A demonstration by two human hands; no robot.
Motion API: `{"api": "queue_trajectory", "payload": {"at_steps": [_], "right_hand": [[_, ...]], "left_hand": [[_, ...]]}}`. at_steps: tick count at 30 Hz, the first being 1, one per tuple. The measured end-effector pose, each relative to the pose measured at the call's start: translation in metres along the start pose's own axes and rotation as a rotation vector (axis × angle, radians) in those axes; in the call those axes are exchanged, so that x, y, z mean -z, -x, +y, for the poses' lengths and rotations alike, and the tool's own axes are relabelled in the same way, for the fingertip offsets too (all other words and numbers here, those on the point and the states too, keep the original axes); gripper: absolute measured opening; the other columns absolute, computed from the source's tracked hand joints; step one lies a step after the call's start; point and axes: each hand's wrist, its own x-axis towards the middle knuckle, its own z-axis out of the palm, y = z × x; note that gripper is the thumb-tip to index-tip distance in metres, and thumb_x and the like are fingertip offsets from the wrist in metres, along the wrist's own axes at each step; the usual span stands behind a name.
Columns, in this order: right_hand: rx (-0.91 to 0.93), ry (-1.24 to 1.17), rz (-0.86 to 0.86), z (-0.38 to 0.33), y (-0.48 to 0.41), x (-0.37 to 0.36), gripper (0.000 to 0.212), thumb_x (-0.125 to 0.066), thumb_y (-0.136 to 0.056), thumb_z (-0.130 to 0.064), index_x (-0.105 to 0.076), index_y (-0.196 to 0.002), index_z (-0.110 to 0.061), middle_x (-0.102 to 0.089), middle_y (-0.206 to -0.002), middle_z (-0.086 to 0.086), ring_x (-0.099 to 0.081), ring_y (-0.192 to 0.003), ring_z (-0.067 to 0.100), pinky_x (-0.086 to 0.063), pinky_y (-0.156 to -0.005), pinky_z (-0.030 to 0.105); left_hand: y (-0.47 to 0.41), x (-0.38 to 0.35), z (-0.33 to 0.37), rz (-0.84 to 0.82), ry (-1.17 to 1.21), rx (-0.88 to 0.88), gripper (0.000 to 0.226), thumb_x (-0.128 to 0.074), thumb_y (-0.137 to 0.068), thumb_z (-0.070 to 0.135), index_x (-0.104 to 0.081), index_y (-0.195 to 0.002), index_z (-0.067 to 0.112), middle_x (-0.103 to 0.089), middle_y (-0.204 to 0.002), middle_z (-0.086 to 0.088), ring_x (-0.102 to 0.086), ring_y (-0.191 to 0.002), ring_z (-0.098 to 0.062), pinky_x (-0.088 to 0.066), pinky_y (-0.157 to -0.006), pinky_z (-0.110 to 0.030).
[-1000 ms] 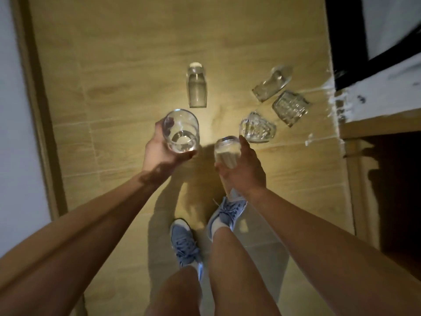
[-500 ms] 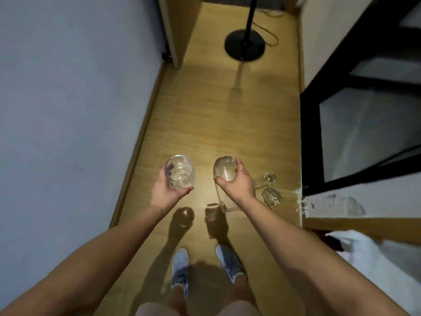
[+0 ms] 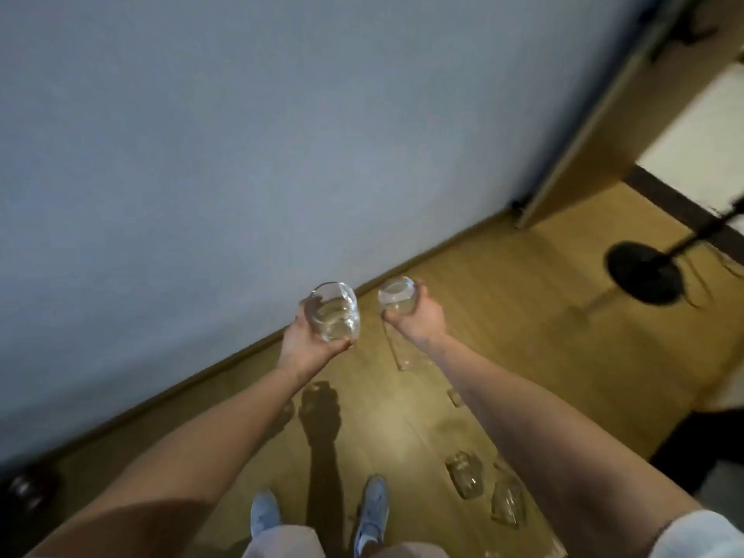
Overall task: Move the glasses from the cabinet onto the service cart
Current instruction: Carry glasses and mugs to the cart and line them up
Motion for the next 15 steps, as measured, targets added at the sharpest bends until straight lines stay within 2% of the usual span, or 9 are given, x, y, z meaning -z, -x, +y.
{"api": "queue_trajectory", "payload": {"at_steps": [5, 7, 11, 15], "right_hand": [[0.341, 0.151, -0.175, -0.117, 0.043, -0.077, 0.096, -0.072, -0.073, -0.050, -0.021, -0.149, -0.021, -0.050, -0.137, 0.007, -0.048, -0.125, 0.027, -0.044, -0.100, 0.037], [0.453, 0.198, -0.232, -0.162, 0.069, -0.112, 0.096, -0.070, -0.074, -0.053, -0.019, -0.149, -0.021, -0.046, -0.141, 0.007, -0.045, -0.129, 0.027, -0.042, -0.102, 0.037], [0.661, 0.237, -0.378, -0.247, 0.147, -0.194, 0.095, -0.069, -0.076, -0.050, -0.017, -0.150, -0.022, -0.042, -0.145, 0.006, -0.040, -0.132, 0.025, -0.040, -0.101, 0.036], [0.863, 0.360, -0.521, -0.309, 0.240, -0.281, 0.093, -0.069, -0.076, -0.049, -0.017, -0.150, -0.026, -0.043, -0.143, 0.003, -0.040, -0.132, 0.023, -0.039, -0.099, 0.034]], "left_hand": [[0.039, 0.126, -0.034, 0.289, -0.008, 0.055, 0.089, -0.086, -0.063, 0.035, -0.036, -0.136, 0.018, -0.052, -0.132, 0.004, -0.053, -0.119, -0.017, -0.037, -0.091, -0.018], [0.061, 0.182, -0.055, 0.399, -0.018, 0.083, 0.091, -0.086, -0.064, 0.035, -0.035, -0.137, 0.017, -0.050, -0.136, 0.003, -0.051, -0.122, -0.017, -0.037, -0.095, -0.021], [0.134, 0.299, -0.113, 0.631, -0.028, 0.182, 0.092, -0.086, -0.063, 0.038, -0.034, -0.137, 0.018, -0.048, -0.138, 0.004, -0.050, -0.122, -0.019, -0.040, -0.098, -0.028], [0.225, 0.400, -0.170, 0.861, -0.029, 0.275, 0.093, -0.089, -0.060, 0.034, -0.037, -0.135, 0.018, -0.051, -0.136, 0.005, -0.053, -0.120, -0.020, -0.039, -0.094, -0.025]]}}
